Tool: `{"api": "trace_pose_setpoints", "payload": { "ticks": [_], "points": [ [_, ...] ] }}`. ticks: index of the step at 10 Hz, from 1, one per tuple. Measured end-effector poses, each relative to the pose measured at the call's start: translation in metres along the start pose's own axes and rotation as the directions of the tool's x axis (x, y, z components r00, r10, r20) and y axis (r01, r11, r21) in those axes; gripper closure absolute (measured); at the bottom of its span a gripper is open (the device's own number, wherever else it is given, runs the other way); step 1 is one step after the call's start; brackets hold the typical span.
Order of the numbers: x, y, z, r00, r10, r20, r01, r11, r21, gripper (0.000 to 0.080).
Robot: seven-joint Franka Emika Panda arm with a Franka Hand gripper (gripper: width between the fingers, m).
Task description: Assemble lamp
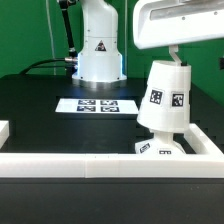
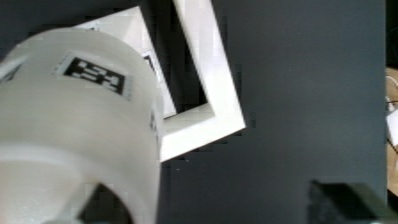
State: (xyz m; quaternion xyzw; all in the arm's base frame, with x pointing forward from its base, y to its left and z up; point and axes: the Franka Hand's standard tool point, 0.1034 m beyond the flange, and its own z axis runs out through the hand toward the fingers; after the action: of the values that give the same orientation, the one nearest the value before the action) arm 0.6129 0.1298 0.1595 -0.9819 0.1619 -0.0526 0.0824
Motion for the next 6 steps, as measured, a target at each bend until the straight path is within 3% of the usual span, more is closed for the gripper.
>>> {"api": "trace_pose_setpoints", "payload": {
  "ticks": [1, 2, 4, 6],
  "points": [
    [-0.001, -0.004, -0.002, 1.0, -0.002, -0.002, 0.002, 1.0, -0.012, 0.0207],
    [-0.002, -0.007, -0.003, 1.0, -0.015, -0.005, 0.015, 1.0, -0.017, 0.0122],
    [-0.005, -0.013, -0.003, 0.999, -0.036, -0.008, 0.036, 0.999, -0.025, 0.0106],
    [-0.015, -0.03, -0.001, 1.0, -0.023, -0.02, 0.022, 0.999, -0.036, 0.0101]
  ]
}}
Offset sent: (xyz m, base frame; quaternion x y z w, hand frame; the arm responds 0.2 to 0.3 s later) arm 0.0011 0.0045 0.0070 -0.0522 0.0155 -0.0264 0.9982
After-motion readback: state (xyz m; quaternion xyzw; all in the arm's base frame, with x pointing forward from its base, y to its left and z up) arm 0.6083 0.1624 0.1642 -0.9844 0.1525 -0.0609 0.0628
